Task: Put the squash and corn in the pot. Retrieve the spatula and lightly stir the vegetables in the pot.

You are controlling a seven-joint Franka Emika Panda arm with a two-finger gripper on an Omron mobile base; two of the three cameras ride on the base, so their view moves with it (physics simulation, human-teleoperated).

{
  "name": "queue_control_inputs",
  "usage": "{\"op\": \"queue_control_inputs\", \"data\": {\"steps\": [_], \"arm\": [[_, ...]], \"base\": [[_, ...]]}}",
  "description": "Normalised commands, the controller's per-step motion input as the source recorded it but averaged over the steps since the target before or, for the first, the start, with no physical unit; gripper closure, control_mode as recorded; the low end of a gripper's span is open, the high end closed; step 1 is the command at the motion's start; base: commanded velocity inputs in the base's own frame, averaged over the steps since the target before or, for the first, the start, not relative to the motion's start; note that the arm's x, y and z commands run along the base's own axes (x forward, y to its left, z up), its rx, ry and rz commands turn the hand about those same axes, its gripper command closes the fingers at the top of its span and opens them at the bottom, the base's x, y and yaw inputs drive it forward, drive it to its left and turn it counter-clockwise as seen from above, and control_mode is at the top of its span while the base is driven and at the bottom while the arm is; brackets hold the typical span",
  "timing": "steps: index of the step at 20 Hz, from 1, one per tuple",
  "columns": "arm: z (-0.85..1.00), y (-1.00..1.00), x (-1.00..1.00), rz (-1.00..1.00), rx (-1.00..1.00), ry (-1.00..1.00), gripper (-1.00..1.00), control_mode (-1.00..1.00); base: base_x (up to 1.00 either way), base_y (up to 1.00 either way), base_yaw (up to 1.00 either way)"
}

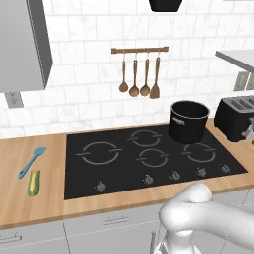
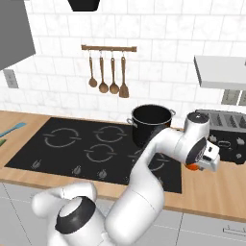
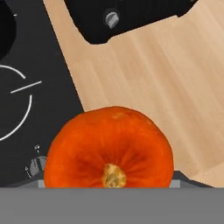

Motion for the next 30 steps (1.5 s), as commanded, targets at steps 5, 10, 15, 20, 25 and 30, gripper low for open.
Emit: {"op": "queue_control_inputs", "data": {"steps": [5,10,15,20,25,30], "arm": [[0.57,1.00,0.05,0.00,-0.07,-0.06,1.00,-1.00],[0.60,0.95,0.36,0.00,-0.05,-0.10,1.00,-1.00],[0.49,0.72,0.65,0.00,-0.03,-0.07,1.00,-1.00],[0.27,0.37,0.90,0.00,0.00,-0.01,1.00,-1.00],[0.04,0.01,0.87,0.00,0.00,0.00,1.00,-1.00],[-0.02,0.00,0.77,0.00,0.00,0.00,1.00,-1.00]], "base": [[0.00,0.00,0.00],[0.00,0.00,0.00],[0.00,0.00,0.00],[0.00,0.00,0.00],[0.00,0.00,0.00],[0.00,0.00,0.00]]}}
